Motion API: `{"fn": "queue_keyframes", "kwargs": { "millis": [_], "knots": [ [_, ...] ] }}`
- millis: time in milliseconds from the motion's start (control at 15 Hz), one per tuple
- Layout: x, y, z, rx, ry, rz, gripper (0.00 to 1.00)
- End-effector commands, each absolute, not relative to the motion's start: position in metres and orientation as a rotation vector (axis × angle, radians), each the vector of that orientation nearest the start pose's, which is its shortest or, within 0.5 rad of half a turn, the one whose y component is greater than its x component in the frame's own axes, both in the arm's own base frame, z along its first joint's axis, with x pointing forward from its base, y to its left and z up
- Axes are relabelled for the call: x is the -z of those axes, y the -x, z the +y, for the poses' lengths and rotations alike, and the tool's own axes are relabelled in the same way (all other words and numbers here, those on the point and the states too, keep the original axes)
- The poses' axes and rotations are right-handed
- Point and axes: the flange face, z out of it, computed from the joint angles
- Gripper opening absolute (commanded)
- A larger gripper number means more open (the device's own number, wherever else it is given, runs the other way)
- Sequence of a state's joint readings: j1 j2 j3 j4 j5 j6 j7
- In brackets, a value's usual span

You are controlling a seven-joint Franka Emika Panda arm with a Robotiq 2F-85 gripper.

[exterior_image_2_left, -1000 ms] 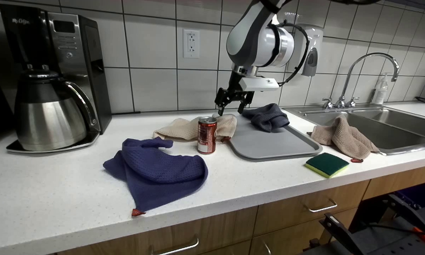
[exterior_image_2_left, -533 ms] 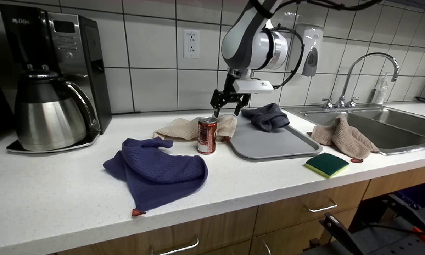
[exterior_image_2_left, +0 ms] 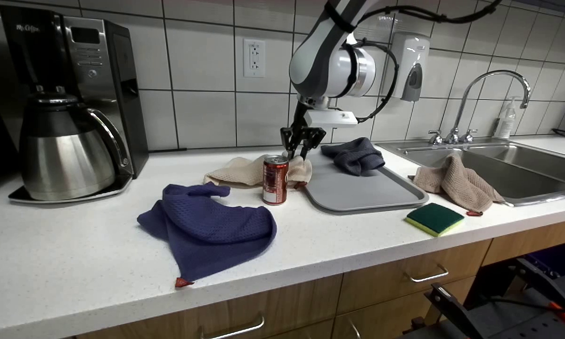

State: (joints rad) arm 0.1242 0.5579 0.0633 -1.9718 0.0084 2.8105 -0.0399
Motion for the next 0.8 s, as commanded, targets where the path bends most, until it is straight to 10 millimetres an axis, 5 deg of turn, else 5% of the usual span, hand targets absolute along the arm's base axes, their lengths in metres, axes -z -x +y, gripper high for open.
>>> {"fn": "queue_keyframes", "kwargs": {
  "millis": [0,133,733],
  "knots": [
    [-0.2128,-0.6383,0.1177,0.403,3.059,-0.28,0.12],
    [-0.2112,-0.6398,0.1166,0.398,3.062,-0.274,0.0],
    [-0.2185,-0.6453,0.1221,0.424,3.047,-0.273,0.01]
  ]
}}
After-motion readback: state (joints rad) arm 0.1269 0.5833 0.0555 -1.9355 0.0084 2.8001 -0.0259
